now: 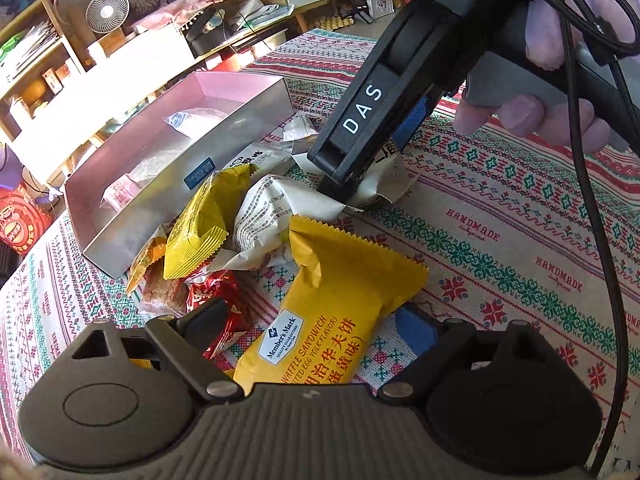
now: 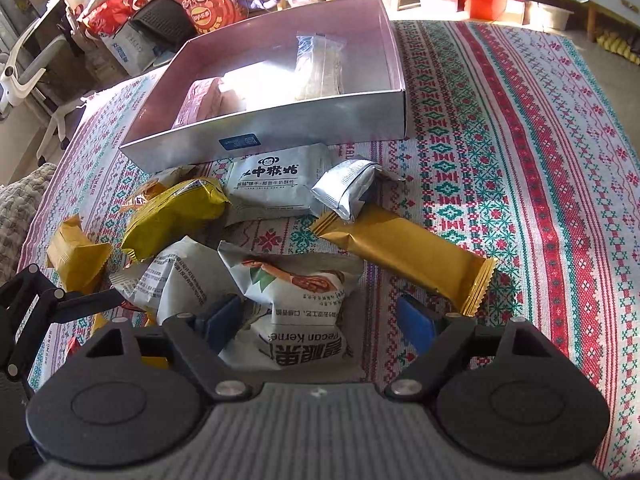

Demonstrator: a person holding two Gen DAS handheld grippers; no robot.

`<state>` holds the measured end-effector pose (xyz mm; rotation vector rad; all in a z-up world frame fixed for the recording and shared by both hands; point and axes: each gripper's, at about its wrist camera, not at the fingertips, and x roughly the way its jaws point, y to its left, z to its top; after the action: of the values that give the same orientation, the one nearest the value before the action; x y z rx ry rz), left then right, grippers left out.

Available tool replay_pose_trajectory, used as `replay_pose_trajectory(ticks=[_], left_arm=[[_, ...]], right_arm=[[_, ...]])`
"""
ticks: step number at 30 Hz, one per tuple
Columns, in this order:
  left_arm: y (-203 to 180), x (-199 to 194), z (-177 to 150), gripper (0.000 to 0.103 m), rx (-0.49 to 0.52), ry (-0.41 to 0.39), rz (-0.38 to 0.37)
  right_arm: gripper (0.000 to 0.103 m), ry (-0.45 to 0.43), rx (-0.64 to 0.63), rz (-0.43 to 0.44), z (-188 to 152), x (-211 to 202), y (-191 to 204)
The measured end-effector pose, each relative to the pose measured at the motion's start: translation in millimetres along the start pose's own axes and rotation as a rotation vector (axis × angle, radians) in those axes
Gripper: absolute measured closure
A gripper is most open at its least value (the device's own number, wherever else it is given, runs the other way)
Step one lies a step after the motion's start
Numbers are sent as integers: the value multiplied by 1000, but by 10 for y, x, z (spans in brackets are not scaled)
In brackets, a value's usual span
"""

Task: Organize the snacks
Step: 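Grasp the yellow sandwich packet with the left tool while the right tool grasps the white-green packet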

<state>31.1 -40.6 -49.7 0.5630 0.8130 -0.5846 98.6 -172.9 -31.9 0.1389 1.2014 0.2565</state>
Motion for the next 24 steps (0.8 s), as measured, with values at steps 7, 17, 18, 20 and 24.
replay_pose_trajectory(ticks=[7, 17, 18, 20, 24], left_arm=[[17, 24, 40, 21, 13, -11, 35], [43, 48, 60, 46, 30, -4, 116], [49, 49, 61, 47, 27, -2, 121], [76, 49, 70, 49, 11, 2, 126], [149, 42, 101, 57, -35, 4, 127]], right_arm=[[41, -7, -35, -36, -15, 0, 54], [58, -5, -47, -48, -3, -11, 92], [59, -7, -51, -53, -5, -16, 97], [60, -12, -60, -61, -7, -29, 112], [64, -20, -65, -66, -1, -67, 121]])
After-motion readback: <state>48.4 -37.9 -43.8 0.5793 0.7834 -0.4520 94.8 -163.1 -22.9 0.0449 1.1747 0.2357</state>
